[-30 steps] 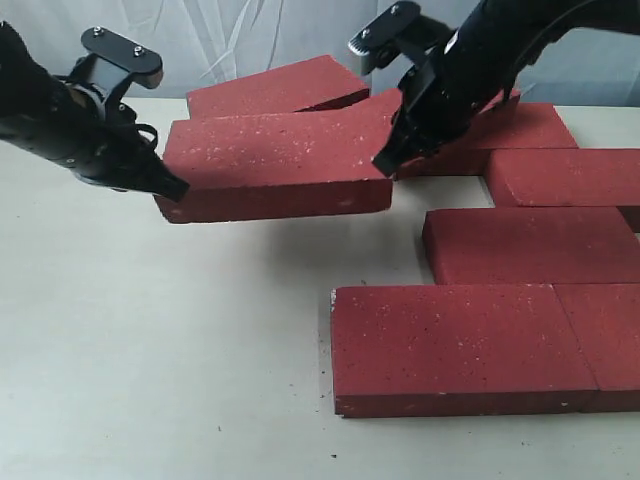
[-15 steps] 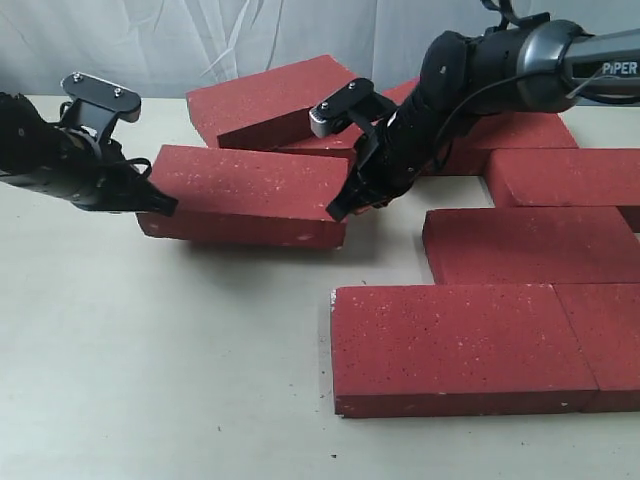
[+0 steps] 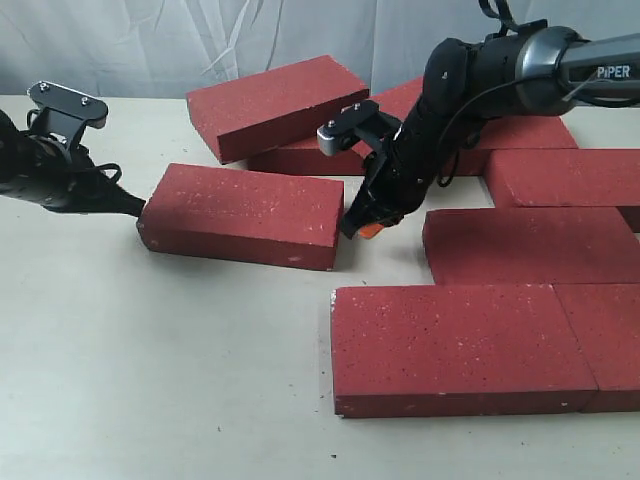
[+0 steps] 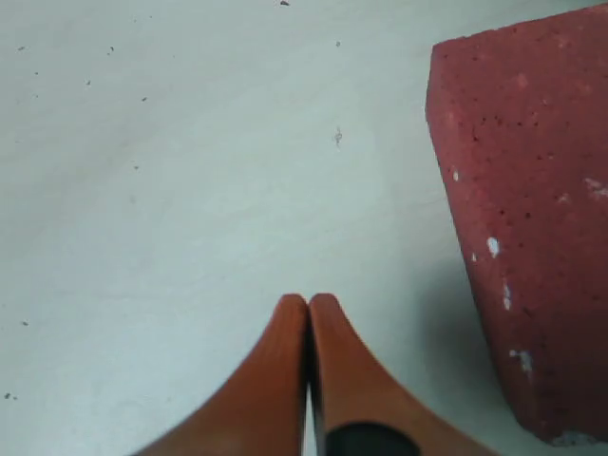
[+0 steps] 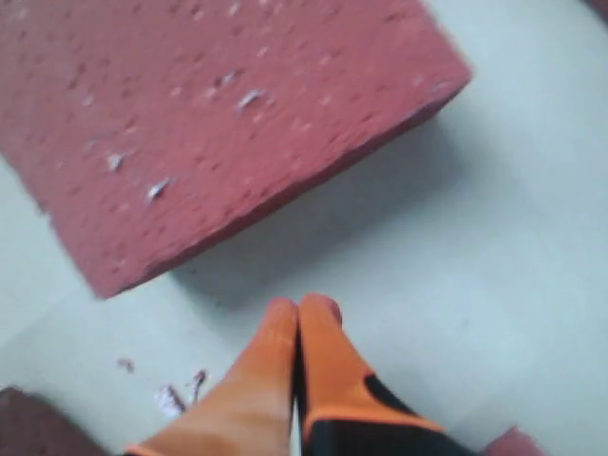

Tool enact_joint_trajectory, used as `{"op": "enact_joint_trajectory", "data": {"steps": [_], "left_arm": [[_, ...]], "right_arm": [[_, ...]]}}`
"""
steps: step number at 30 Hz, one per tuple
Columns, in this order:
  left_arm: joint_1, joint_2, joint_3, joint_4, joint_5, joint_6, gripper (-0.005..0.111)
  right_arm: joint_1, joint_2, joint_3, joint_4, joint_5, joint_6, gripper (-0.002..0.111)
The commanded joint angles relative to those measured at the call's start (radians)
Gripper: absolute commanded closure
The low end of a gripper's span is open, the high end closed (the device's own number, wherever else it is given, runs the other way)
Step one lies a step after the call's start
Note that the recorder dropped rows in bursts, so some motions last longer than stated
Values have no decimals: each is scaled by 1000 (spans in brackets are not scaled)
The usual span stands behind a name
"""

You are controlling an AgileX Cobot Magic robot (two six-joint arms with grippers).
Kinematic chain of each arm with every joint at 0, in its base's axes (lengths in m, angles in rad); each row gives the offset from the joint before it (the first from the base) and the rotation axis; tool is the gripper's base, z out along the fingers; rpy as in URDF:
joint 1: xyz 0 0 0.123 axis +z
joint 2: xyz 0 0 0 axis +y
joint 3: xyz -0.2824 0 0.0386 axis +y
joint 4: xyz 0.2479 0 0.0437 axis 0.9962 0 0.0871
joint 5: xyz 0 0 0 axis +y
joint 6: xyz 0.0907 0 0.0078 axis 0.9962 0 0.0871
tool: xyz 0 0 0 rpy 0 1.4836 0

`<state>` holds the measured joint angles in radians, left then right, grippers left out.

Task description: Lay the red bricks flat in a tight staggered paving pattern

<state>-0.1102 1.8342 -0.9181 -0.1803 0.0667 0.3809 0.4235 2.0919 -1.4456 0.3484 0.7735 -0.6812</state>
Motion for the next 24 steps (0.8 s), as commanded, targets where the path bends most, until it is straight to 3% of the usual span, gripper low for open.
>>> {"op": "enact_joint_trajectory", "data": {"steps": [1, 4, 6, 9, 12, 24], "left_arm": [[9, -2, -10, 11, -11, -2, 107], [31, 0, -10, -1, -67, -7, 107], [49, 17, -27, -39, -44, -7, 107], [47, 78, -88, -41, 78, -7, 107], [47, 106, -108, -58, 92, -7, 107], [-27, 179, -149, -73, 89, 5, 107]], "right_arm": [[-4, -43, -7, 59, 119, -55, 109], [-2, -95, -7, 214, 219, -146, 109], [17, -91, -5, 396, 271, -325, 109], [116, -18, -5, 343, 194, -362, 109], [171, 18, -5, 266, 69, -348, 109], [175, 64, -5, 148, -113, -274, 109]]}}
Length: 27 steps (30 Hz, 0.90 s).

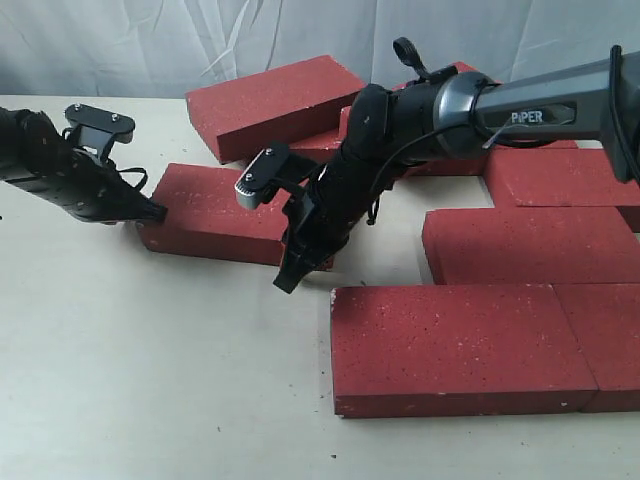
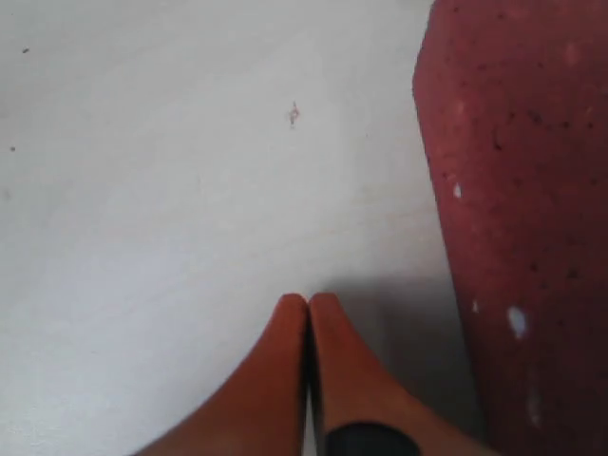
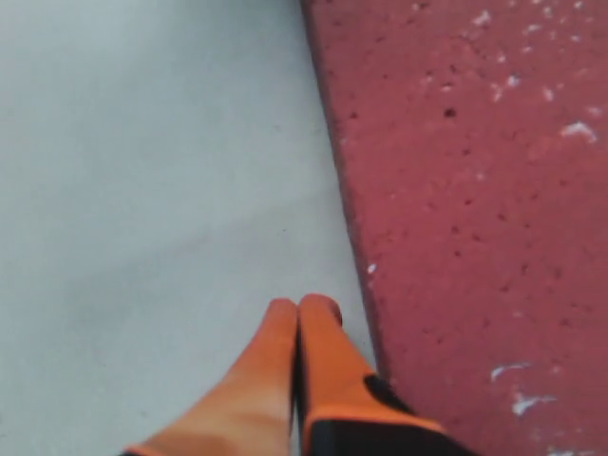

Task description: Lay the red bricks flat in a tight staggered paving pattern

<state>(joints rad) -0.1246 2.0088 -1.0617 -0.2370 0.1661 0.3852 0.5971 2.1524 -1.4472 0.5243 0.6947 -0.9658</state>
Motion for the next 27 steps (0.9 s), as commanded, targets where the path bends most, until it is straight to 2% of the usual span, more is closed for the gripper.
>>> {"op": "enact_joint_trajectory", "data": {"steps": [1, 10, 21, 27], "left_arm": [[-15, 3, -5, -17, -12, 1, 107], [-58, 3, -5, -21, -69, 1, 107], [-118, 10, -5, -21, -166, -5, 107], [-128, 40, -24, -21, -177, -8, 107]], "right_arm": [[1, 4, -3, -47, -41, 25, 109], [-4, 4, -3, -117, -100, 110, 109], [-4, 4, -3, -134, -100, 114, 109], [-4, 4, -3, -169, -100, 125, 109]]}}
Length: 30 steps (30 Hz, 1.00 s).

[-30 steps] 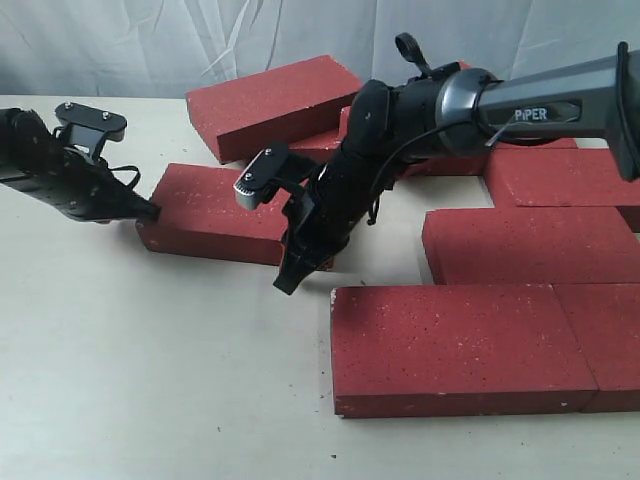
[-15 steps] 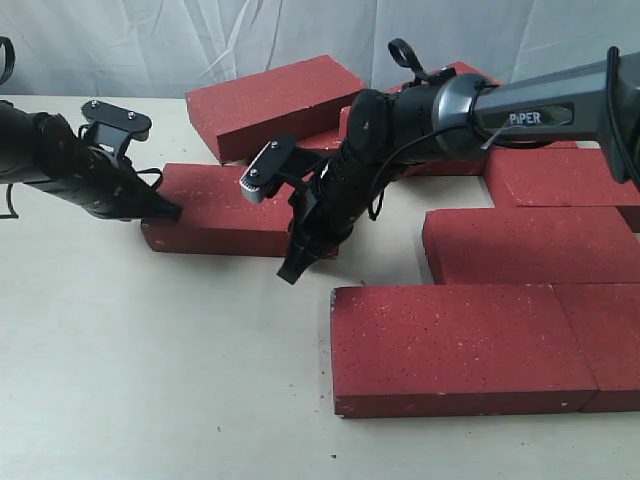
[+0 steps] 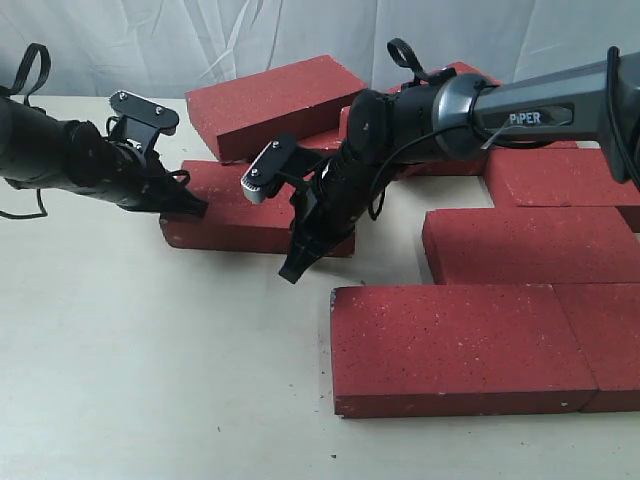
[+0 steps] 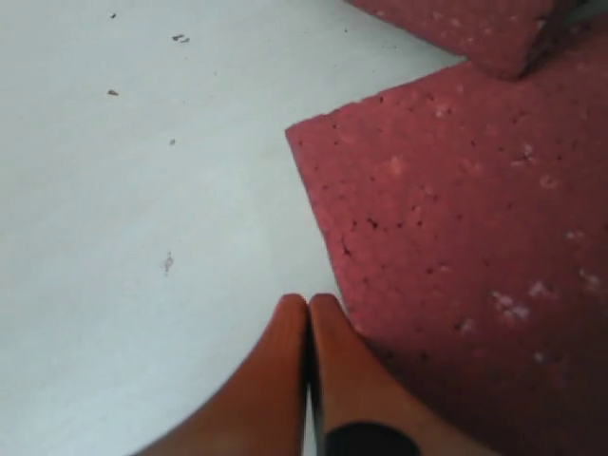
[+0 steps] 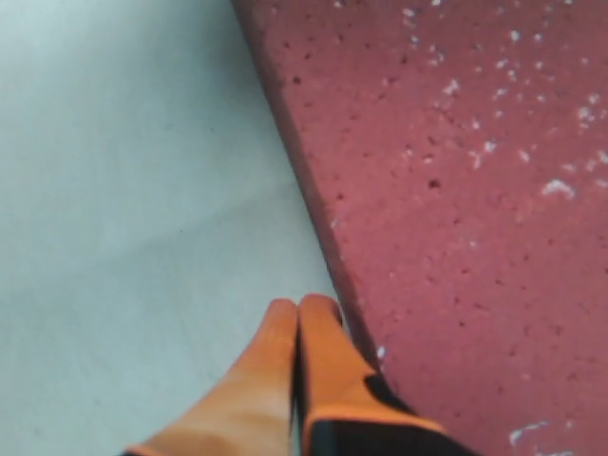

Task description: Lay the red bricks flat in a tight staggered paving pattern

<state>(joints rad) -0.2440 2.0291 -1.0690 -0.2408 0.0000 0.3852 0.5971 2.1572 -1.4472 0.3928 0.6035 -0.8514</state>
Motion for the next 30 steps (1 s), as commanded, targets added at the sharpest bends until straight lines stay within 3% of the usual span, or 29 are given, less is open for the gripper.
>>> {"op": "enact_joint_trajectory", "data": {"steps": [1, 12, 21, 30], "left_arm": [[-9, 24, -22, -17, -11, -8, 107], [-57, 46, -39, -11, -23, -8, 107], [-69, 46, -39, -13, -111, -9, 107], [-69, 46, -39, 13, -127, -7, 107]], "right_arm": [[-4, -1, -3, -58, -8, 24, 109], [-9, -22, -3, -179, -16, 135, 109], [-30, -24, -3, -182, -20, 150, 109], [-27, -18, -3, -6, -53, 133, 109]]}}
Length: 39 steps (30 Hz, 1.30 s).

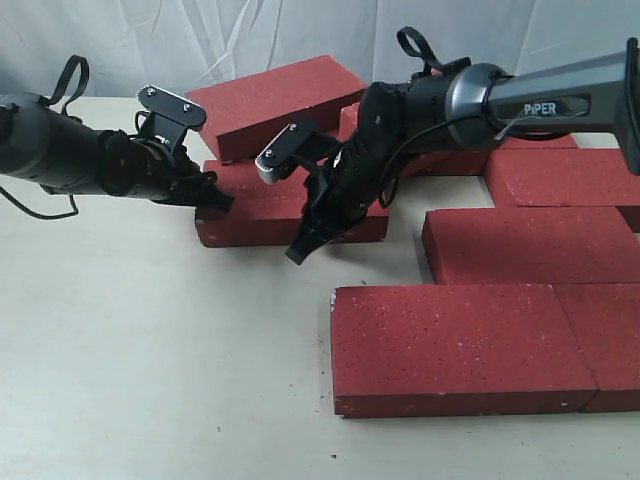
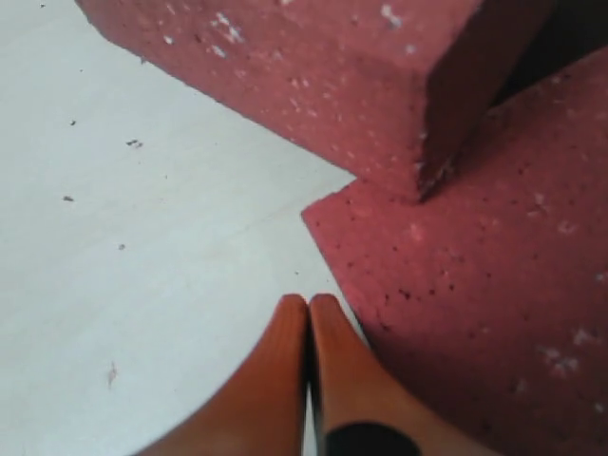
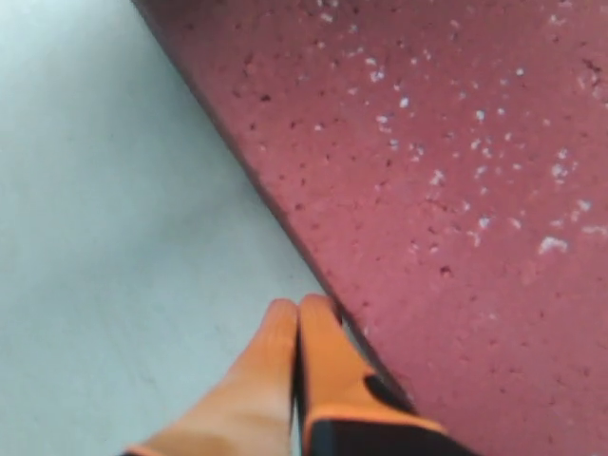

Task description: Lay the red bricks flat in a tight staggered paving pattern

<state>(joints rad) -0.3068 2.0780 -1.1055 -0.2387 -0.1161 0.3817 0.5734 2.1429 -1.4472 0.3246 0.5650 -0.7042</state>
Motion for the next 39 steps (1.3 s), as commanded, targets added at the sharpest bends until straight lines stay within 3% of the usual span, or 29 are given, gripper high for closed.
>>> {"op": "enact_joint_trajectory", "data": {"steps": [1, 8, 13, 19, 22, 28, 39], "left_arm": [[-2, -5, -2, 20, 8, -4, 107], [55, -18, -2, 26, 99, -4, 107], [47, -18, -2, 26, 77, -6, 107], [45, 2, -2, -9, 15, -8, 107], [45, 10, -9, -15, 24, -8, 107], [14, 10, -26, -24, 43, -8, 107], [-24, 10, -39, -24, 44, -8, 107]], "right_arm": [[-4, -4, -3, 62, -19, -17, 109], [-4, 16, -3, 62, -112, -17, 109], [-4, 31, -3, 22, -131, -17, 109], [-6, -78, -3, -38, 46, -4, 109], [-48, -115, -3, -153, 126, 93, 109], [-196, -111, -3, -155, 143, 167, 109], [-236, -71, -3, -169, 104, 167, 109]]}}
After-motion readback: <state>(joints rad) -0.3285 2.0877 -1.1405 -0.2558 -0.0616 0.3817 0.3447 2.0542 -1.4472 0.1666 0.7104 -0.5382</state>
